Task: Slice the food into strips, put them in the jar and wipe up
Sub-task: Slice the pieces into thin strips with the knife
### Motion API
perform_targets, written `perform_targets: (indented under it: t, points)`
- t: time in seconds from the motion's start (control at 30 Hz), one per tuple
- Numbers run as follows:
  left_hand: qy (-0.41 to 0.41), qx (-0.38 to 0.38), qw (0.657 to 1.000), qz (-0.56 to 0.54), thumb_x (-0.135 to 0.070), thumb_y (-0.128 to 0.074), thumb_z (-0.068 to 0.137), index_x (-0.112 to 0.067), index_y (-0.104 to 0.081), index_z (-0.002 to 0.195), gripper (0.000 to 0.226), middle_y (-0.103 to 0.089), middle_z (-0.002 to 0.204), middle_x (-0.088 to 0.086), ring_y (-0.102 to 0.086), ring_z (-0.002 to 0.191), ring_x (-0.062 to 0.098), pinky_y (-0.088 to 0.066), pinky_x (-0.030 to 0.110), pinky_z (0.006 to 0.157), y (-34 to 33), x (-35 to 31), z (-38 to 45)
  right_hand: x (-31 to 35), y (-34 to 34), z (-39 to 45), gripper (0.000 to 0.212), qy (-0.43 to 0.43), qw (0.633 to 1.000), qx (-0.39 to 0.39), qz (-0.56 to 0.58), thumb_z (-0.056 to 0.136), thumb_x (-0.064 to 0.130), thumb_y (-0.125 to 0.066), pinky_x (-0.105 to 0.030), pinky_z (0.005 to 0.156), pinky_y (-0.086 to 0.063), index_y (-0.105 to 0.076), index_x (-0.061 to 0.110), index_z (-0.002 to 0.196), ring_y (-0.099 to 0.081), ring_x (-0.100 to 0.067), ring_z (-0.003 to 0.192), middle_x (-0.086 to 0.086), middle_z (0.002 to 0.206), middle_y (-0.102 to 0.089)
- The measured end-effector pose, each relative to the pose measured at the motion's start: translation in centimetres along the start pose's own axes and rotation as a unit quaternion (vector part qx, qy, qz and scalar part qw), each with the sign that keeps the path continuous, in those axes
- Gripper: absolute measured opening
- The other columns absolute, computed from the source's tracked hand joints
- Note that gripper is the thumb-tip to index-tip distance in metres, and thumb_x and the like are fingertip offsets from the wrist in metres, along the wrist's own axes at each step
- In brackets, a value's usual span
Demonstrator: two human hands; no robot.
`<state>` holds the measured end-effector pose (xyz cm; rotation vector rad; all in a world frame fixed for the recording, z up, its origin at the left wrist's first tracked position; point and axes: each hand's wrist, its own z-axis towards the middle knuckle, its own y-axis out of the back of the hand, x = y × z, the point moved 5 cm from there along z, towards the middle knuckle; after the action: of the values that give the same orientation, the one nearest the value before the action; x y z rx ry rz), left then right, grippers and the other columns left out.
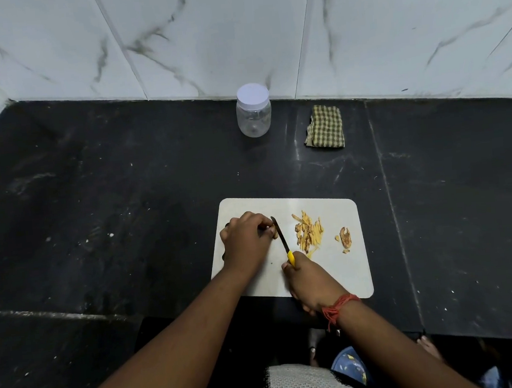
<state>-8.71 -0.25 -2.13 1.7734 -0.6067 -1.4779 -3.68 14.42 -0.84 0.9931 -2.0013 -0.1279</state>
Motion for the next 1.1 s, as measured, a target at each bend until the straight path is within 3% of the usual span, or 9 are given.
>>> perform_targets:
  t: [0.23,0.43,1.1]
  points:
    - [0.004,0.003,1.000,-0.004,-0.030,-0.066,0.092,-0.032,-0.072,0.098,0.009,-0.066,0.107,-0.013,-0.052,0.109,0.018,-0.027,0.035,0.091,-0.06,0.04,-0.09,0.22,-0.09,0.05,0.024,0.006,0.999,-0.007,-0.048,0.104,0.031,-0.032,-0.018,0.034,-0.032,-0.039,0.008,0.103,-0.044,-0.020,0.042,-0.014,0.077,-0.053]
    - [0.004,0.005,1.000,-0.005,-0.031,-0.065,0.091,-0.031,-0.071,0.089,0.006,-0.064,0.101,-0.015,-0.050,0.107,0.016,-0.023,0.033,0.089,0.02,-0.14,-0.07,0.84,0.40,-0.34,0.019,0.035,0.997,-0.053,-0.050,0.104,0.029,-0.032,-0.021,0.034,-0.031,-0.036,0.012,0.096,-0.044,-0.021,0.035,-0.014,0.068,-0.053]
    - [0.010,0.004,1.000,0.008,-0.031,-0.064,0.093,-0.032,-0.069,0.094,0.005,-0.065,0.106,-0.013,-0.051,0.108,0.017,-0.030,0.038,0.094,-0.26,0.00,-0.03,0.43,0.04,-0.05,0.017,0.006,0.998,-0.025,-0.055,0.103,0.025,-0.032,-0.022,0.034,-0.034,-0.037,0.009,0.098,-0.048,-0.023,0.042,-0.016,0.074,-0.052]
